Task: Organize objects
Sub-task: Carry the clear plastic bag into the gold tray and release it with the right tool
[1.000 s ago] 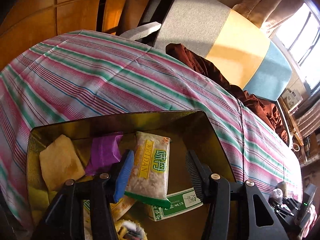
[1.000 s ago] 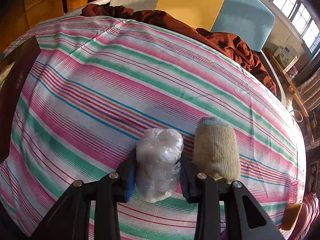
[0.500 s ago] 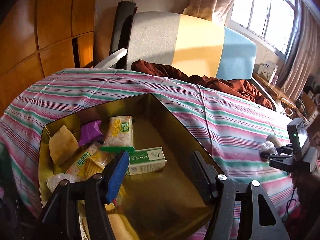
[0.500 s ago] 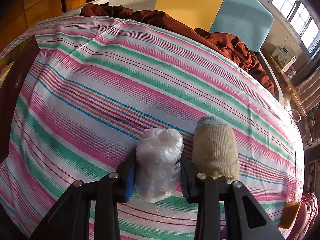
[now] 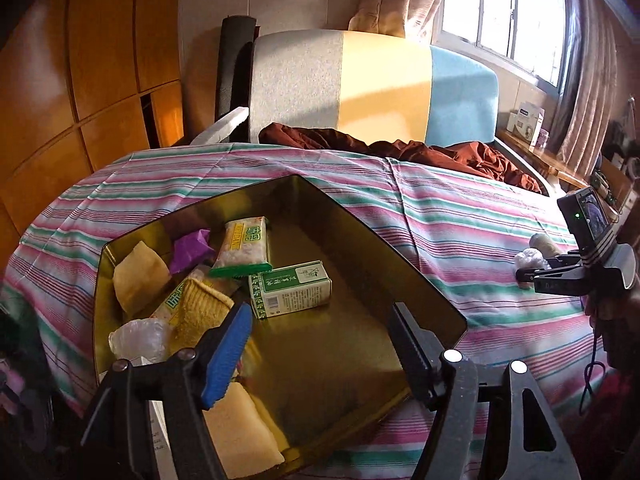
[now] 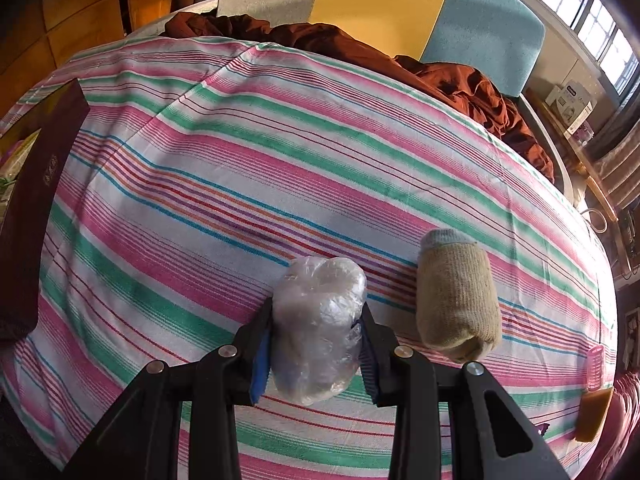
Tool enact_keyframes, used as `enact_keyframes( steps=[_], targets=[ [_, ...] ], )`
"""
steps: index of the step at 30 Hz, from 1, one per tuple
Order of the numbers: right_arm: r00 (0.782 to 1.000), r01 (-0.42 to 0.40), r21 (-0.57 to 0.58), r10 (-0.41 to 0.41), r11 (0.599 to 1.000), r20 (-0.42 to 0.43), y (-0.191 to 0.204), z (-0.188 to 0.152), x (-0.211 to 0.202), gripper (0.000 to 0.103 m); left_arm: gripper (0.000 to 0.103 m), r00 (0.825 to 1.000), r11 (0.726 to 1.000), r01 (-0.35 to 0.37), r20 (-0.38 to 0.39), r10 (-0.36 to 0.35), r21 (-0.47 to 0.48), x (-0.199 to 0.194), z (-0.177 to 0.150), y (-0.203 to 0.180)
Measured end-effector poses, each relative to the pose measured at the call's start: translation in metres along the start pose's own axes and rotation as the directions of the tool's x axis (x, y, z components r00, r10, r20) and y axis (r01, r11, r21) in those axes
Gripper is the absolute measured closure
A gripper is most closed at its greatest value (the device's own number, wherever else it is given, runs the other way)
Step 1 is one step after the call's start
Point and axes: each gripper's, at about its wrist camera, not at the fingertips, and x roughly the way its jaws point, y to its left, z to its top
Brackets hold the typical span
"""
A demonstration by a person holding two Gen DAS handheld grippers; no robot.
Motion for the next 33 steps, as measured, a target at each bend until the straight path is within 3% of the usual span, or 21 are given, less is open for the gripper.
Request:
enact_keyframes(
  steps=[6,12,16,23,27,30,31,33],
  targets=[
    [0.991,-0.131,0.019,0.13,0.991,0.037,0.035,0.018,-0.021,0.067,0.026,1.0,1.0,0.0,0.013,0.001,-0.03,-0.007,-0.004,0.015],
    [0.953,-0.259,-0.069,0.266,0.963,0.143,0.105,0.054,-0.067,0.067,0.026,0.999,0.996,0.012,0.031,-0.009,-0.09,-0.015,-0.007,0.035],
    [0.931,-0.306,-0.148,0.328,0.94,0.16,0.157,0.072,-0.079,0.067,0.026,0.999,0.992,0.006,0.045,-0.001,-0.128,-0.02,-0.008,0.052],
    [0.926,-0.329,-0.2,0.357,0.923,0.124,0.223,0.097,-0.063,0.067,0.025,0.998,0.981,-0.028,0.051,0.039,-0.191,-0.025,-0.013,0.084],
    [0.928,-0.331,-0.203,0.357,0.922,0.106,0.241,0.107,-0.051,0.066,0.025,0.998,0.975,-0.033,0.04,0.043,-0.222,-0.022,-0.013,0.094],
    [0.926,-0.345,-0.193,0.366,0.919,0.089,0.247,0.113,-0.045,0.046,0.024,0.998,0.975,-0.035,0.034,0.043,-0.221,-0.02,-0.015,0.094],
    [0.925,-0.348,-0.189,0.369,0.918,0.091,0.247,0.113,-0.045,0.034,0.023,0.999,0.976,-0.035,0.029,0.043,-0.216,-0.019,-0.015,0.093],
    [0.924,-0.347,-0.189,0.369,0.919,0.1,0.244,0.11,-0.048,0.027,0.023,0.999,0.976,-0.036,0.021,0.041,-0.213,-0.017,-0.016,0.091]
  ],
)
